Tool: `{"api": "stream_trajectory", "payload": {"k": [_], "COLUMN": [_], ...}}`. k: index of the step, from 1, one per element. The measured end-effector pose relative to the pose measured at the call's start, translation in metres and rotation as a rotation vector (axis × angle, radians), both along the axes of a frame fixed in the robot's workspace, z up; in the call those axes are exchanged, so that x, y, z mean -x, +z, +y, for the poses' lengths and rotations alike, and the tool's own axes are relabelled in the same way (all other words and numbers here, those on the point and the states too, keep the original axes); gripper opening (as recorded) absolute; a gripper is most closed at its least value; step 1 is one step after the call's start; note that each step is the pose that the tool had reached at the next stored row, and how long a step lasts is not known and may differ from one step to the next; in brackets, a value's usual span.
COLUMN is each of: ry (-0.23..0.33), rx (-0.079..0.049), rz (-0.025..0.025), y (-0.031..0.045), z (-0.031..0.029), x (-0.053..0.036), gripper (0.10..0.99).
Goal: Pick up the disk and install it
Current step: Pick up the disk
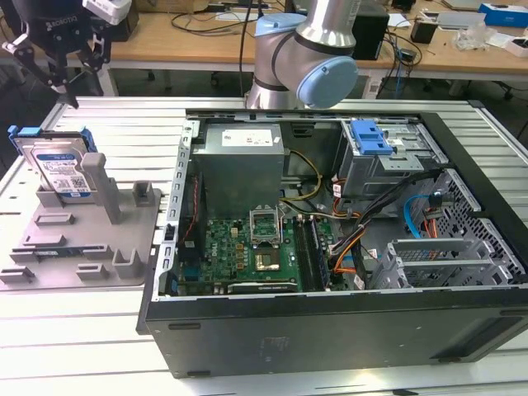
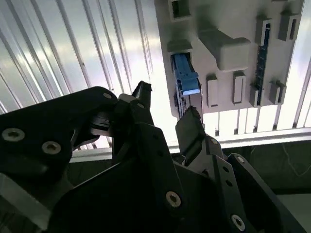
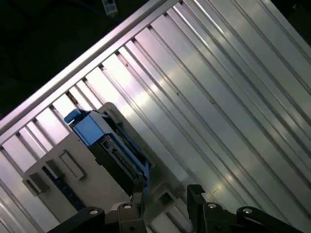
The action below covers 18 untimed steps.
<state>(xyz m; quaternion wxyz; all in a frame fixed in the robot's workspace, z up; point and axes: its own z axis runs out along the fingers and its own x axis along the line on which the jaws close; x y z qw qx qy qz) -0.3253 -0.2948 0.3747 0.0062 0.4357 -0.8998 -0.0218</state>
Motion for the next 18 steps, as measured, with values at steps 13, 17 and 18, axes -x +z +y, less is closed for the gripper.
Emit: {"api": "stream_trajectory", "payload": {"k": [13, 17, 18], "ry": [0.337, 0.448, 0.483], "rx": [0.000, 0.001, 0.002], "rz": [0.0000, 0.0001, 0.0005], "y": [-0.0012, -0.0021, -0.0024], "z": [0.0000, 0.0000, 0.0000], "x": [0.0000, 0.0000, 0.0000], "gripper": [0.482, 0.482, 0.482]}}
